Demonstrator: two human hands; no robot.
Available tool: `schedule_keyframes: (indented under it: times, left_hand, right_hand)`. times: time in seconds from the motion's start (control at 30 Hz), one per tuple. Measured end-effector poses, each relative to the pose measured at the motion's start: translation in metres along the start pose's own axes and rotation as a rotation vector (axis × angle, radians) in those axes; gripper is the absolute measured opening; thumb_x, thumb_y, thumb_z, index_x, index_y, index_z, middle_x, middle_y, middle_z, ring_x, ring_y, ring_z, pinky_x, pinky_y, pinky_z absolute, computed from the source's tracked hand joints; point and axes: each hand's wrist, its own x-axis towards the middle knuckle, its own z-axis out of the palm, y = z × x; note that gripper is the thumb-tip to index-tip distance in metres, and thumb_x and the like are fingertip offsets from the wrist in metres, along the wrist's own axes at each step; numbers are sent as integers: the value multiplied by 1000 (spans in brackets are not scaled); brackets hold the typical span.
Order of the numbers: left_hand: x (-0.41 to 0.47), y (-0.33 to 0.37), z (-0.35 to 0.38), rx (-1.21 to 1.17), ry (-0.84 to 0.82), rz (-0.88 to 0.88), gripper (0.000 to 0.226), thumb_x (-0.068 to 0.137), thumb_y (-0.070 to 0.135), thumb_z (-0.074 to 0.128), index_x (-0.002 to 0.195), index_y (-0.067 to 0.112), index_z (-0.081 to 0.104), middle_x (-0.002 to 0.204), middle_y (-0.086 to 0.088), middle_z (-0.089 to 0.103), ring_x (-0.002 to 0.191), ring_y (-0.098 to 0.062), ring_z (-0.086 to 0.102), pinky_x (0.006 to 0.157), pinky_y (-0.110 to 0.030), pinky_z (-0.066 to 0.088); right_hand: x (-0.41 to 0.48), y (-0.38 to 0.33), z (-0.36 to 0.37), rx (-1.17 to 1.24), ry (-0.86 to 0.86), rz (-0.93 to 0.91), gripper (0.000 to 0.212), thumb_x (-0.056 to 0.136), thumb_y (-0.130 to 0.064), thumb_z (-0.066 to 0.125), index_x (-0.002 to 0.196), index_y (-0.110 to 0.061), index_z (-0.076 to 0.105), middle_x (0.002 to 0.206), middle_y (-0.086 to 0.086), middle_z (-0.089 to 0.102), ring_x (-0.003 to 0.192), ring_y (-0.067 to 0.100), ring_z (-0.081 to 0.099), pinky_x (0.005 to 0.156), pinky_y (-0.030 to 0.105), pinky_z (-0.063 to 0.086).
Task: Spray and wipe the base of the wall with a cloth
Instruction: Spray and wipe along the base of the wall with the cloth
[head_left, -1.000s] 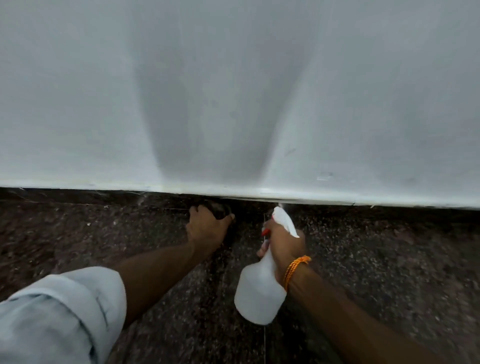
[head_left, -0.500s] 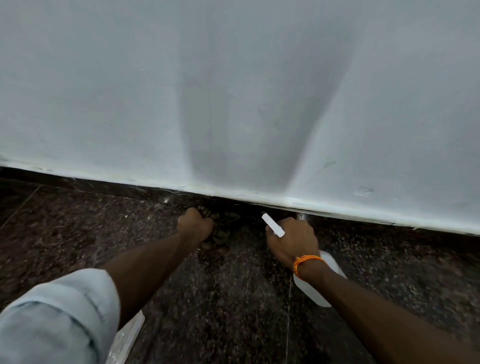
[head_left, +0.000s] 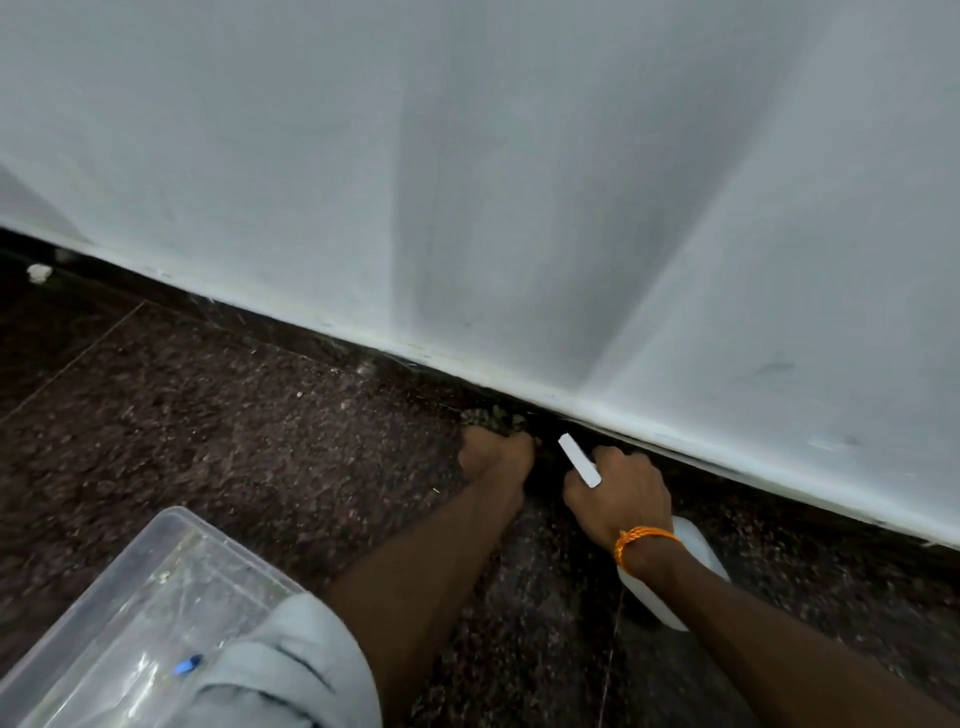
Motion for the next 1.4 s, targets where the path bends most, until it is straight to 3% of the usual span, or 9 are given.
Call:
schedule_keyframes:
  times: [0.17,0.3,0.43,0.67,0.87,0.97,1.07,1.2,1.4]
  left_hand:
    - [-18,-11,21,-73,-110,-59,27,73,26,75,88,9,60,97,-8,63,97,-27,64,83,-30,54]
    - [11,-8,10,-195,75,-131,29,74,18,70,97,3,60,103,-12,64,90,-29,62,84,-31,55]
    - [4,-13,25,-122,67,-103,42,60,26,79,97,8,71,98,-10,70,88,-28,68,80,-36,59]
    - [47,0,-19,-313,245,-108,28,76,14,71,99,-3,67,97,-15,68,85,-32,66,77,-40,60]
    - [34,-13,-30,-321,-160,27,32,49,12,88,78,11,76,81,-8,76,73,-26,73,70,-46,62]
    - [41,-21,-58,-366,111,-71,27,63,9,84,88,9,74,89,-7,73,75,-24,69,72,-38,61]
    - [61,-37,-86,-297,309,-138,50,59,20,85,103,1,69,100,-14,70,85,-30,66,78,-43,60]
    - [75,-40,-93,-277,293,-134,49,61,15,87,103,0,67,92,-12,67,80,-27,64,76,-45,60]
    - [87,-24,-77,-175,246,-53,56,50,37,82,99,10,74,93,-13,73,80,-32,68,76,-44,60]
  right_hand:
    - [4,7,0,91,-13,45,27,75,-35,56,62,-12,49,60,6,55,57,29,52,51,30,33]
    - [7,17,-5,126,2,72,34,80,-22,63,56,-13,41,54,4,47,52,24,45,49,28,27]
    - [5,23,-1,88,-12,37,35,80,-22,64,56,-15,39,54,4,46,54,25,45,50,29,28]
    - [4,12,2,86,-31,11,35,82,-22,65,57,-15,41,56,4,48,52,22,46,50,28,31]
    - [13,-16,8,67,-52,-63,39,82,-23,65,55,-16,38,54,3,46,53,26,47,51,32,33]
    - [16,-33,10,52,-68,-91,42,84,-25,65,55,-17,36,56,3,46,58,31,50,54,33,32]
    - [17,-52,11,20,-68,-95,42,87,-31,64,59,-19,36,65,5,49,66,31,52,58,32,34]
    - [11,-64,15,-43,-95,-90,40,88,-34,62,63,-19,36,66,3,47,64,28,51,53,29,33]
    - [13,-69,23,45,-92,-15,39,87,-30,63,60,-16,39,58,3,46,51,19,42,47,29,27]
